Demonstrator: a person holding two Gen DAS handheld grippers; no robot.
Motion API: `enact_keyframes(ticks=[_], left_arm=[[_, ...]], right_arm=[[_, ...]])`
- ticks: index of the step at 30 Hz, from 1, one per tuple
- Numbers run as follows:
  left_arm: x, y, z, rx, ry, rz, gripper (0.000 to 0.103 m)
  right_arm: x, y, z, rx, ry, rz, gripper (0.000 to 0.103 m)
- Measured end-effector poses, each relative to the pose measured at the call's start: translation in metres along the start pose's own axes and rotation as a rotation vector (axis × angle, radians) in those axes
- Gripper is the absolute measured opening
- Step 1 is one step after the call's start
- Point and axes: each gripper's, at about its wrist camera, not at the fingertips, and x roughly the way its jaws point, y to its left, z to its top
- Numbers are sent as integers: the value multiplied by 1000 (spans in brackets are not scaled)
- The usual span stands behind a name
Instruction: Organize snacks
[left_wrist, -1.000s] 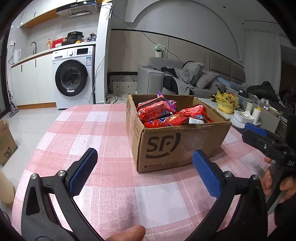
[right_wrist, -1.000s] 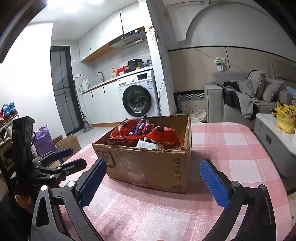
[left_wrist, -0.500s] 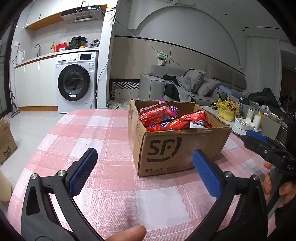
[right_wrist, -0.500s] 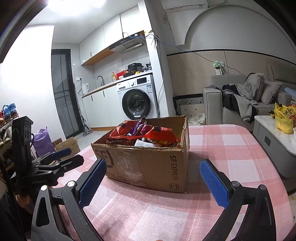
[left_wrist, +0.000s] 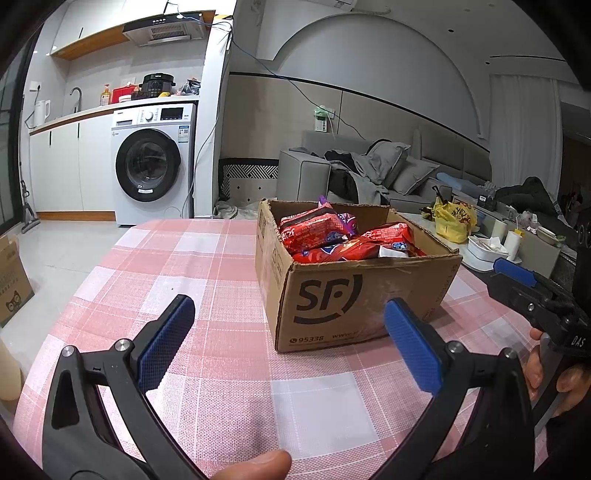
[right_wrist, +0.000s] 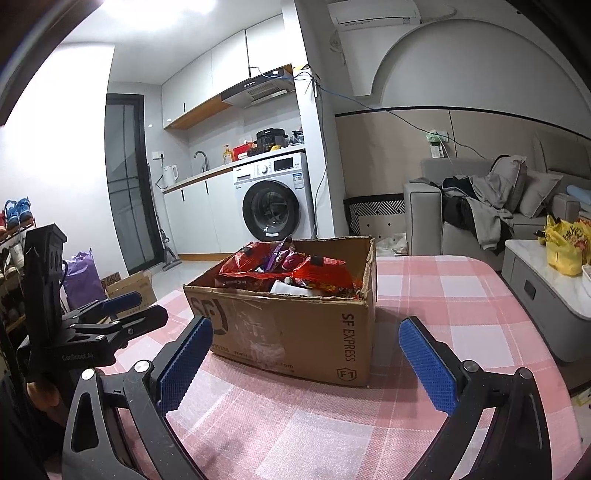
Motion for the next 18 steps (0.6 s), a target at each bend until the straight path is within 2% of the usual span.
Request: enact_keyframes(ticks=[18], left_arm=[[2, -1, -1, -1, 6, -1, 102]], right_arm=[[1, -1, -2, 2, 1, 2, 103]])
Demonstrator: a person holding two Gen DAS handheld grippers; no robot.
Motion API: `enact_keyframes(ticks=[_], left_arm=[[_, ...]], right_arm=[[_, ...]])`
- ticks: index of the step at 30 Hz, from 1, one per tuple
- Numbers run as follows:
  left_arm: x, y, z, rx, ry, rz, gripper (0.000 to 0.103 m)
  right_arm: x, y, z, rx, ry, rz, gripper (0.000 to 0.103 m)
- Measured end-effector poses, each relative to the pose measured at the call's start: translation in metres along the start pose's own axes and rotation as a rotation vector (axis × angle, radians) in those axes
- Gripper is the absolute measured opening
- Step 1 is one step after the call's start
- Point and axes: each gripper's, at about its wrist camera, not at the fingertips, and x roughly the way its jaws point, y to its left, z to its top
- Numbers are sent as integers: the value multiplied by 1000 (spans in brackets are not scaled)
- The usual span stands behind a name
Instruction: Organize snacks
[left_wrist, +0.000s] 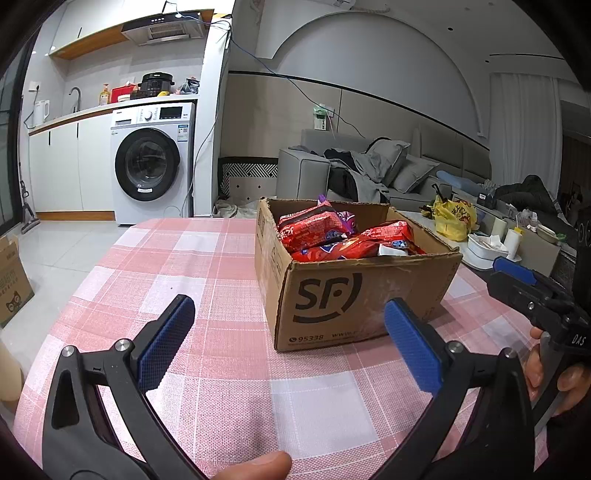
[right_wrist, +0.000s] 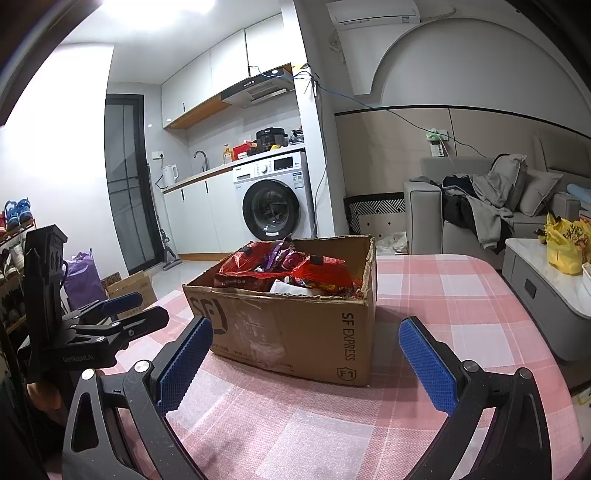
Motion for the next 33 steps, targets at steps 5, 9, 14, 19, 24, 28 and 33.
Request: enact_keyframes(ticks=[5, 9, 14, 19, 24, 28, 33], left_arm=[[0, 0, 0, 1, 0, 0, 102], [0, 0, -1, -2, 2, 3, 102], [2, 1, -2, 1, 2, 4, 102], [2, 2, -2, 0, 2, 2, 102], [1, 1, -2, 1, 1, 2, 102], [1, 2, -2, -3, 2, 1, 102], [0, 3, -2, -1, 2, 3, 102]], right_arm=[[0, 0, 0, 1, 0, 0, 103], [0, 0, 0, 0, 1, 0, 103], [0, 0, 0, 0, 1, 0, 103], [0, 0, 0, 0, 1, 0, 103], [0, 0, 0, 0, 1, 0, 103], [1, 0, 0, 3, 1, 1, 103], [1, 0, 0, 1, 2, 1, 103]])
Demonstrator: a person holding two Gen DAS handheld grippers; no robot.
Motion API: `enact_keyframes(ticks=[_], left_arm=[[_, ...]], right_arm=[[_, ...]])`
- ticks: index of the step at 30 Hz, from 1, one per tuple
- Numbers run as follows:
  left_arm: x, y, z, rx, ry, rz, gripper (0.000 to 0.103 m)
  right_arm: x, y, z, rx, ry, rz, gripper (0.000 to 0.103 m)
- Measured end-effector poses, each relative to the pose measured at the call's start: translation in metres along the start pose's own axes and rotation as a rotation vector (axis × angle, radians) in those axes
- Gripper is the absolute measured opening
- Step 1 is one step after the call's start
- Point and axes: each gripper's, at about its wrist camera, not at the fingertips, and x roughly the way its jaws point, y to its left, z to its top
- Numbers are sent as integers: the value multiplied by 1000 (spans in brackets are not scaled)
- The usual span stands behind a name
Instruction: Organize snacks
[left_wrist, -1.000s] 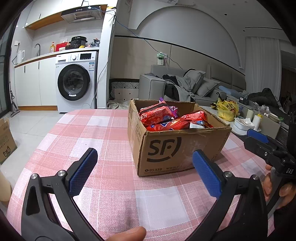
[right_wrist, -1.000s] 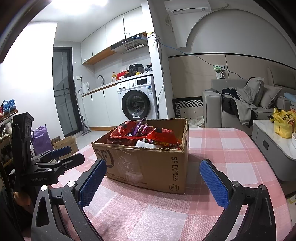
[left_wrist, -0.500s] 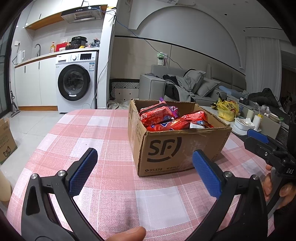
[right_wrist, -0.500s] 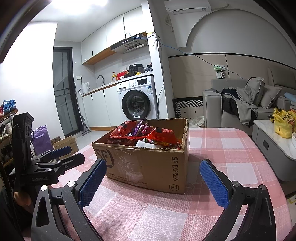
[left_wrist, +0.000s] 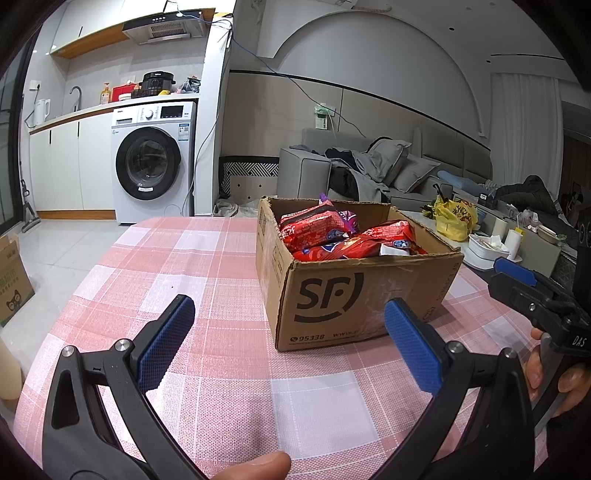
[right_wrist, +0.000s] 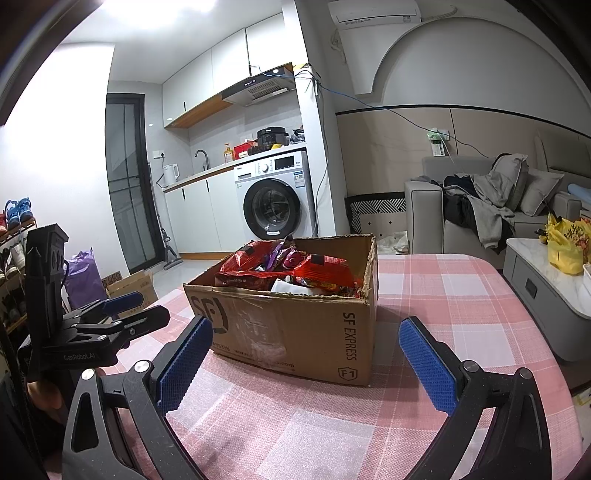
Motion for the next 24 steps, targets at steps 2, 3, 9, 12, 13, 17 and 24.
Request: enact_keyframes(ticks=[2, 3, 9, 12, 13, 17, 24], left_arm=[[0, 0, 0, -1, 0, 0, 102], [0, 0, 0, -1, 0, 0, 102], [0, 0, 0, -1, 0, 1, 102], [0, 0, 0, 0, -1, 1, 102], [0, 0, 0, 0, -1, 0, 102], [0, 0, 0, -1, -1, 0, 102], [-1, 0, 0, -8, -7, 3, 102]], right_arm=[[0, 0, 0, 0, -1, 0, 103], [0, 0, 0, 1, 0, 0, 103], [0, 0, 0, 0, 0, 0, 103], [1, 1, -1, -2, 0, 3, 103], [1, 1, -1, -2, 0, 3, 103], [1, 1, -1, -1, 0, 3, 103], [1, 1, -1, -3, 1, 5, 103]])
